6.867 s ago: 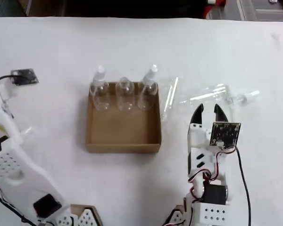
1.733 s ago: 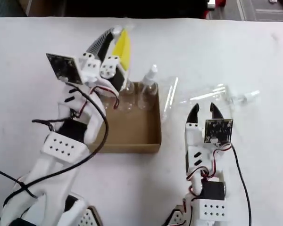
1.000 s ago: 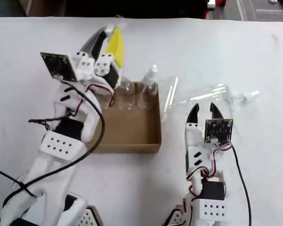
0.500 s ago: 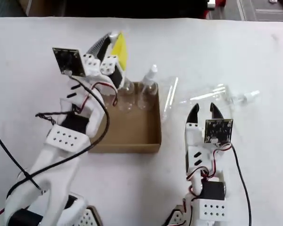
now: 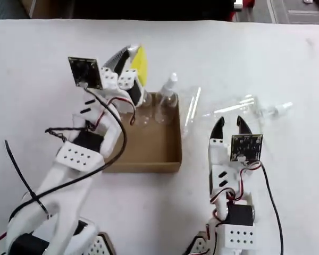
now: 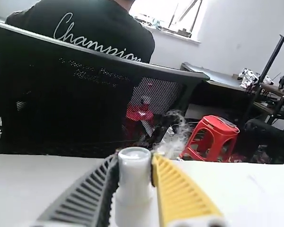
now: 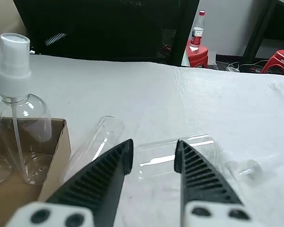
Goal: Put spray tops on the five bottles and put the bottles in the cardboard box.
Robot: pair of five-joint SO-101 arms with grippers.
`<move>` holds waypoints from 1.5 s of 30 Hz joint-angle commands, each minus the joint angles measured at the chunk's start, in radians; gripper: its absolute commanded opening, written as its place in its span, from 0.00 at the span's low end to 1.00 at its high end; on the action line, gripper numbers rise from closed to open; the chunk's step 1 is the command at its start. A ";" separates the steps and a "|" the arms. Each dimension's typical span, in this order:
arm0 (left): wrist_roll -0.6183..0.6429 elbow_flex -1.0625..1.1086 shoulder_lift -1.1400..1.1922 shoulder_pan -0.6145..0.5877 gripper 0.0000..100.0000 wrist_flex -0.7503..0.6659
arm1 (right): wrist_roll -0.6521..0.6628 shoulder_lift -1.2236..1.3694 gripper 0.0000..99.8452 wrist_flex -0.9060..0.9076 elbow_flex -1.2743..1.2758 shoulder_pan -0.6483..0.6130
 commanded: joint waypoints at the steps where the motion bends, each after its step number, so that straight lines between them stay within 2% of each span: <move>1: 0.008 0.009 -0.005 0.008 0.02 -0.008 | 0.015 0.008 0.13 -0.022 0.011 -0.004; 10: 0.003 0.014 -0.004 0.004 0.03 -0.002 | 0.015 0.008 0.13 -0.022 0.011 -0.004; 17: 0.005 0.046 -0.004 0.008 0.24 0.000 | 0.015 0.008 0.13 -0.022 0.011 -0.004; 26: -0.029 0.048 -0.005 0.007 0.17 0.000 | 0.015 0.008 0.13 -0.022 0.011 -0.004; 37: -0.037 0.040 -0.018 0.008 0.17 -0.006 | 0.015 0.008 0.13 -0.024 0.011 -0.002; 41: -0.038 0.043 -0.104 0.002 0.17 0.003 | 0.015 0.008 0.13 -0.024 0.011 -0.002; 43: -0.038 0.035 -0.194 0.001 0.17 0.072 | 0.015 0.007 0.13 -0.024 0.011 -0.002; 45: -0.035 -0.002 -0.297 0.002 0.17 0.198 | 0.015 0.004 0.13 -0.024 0.011 -0.002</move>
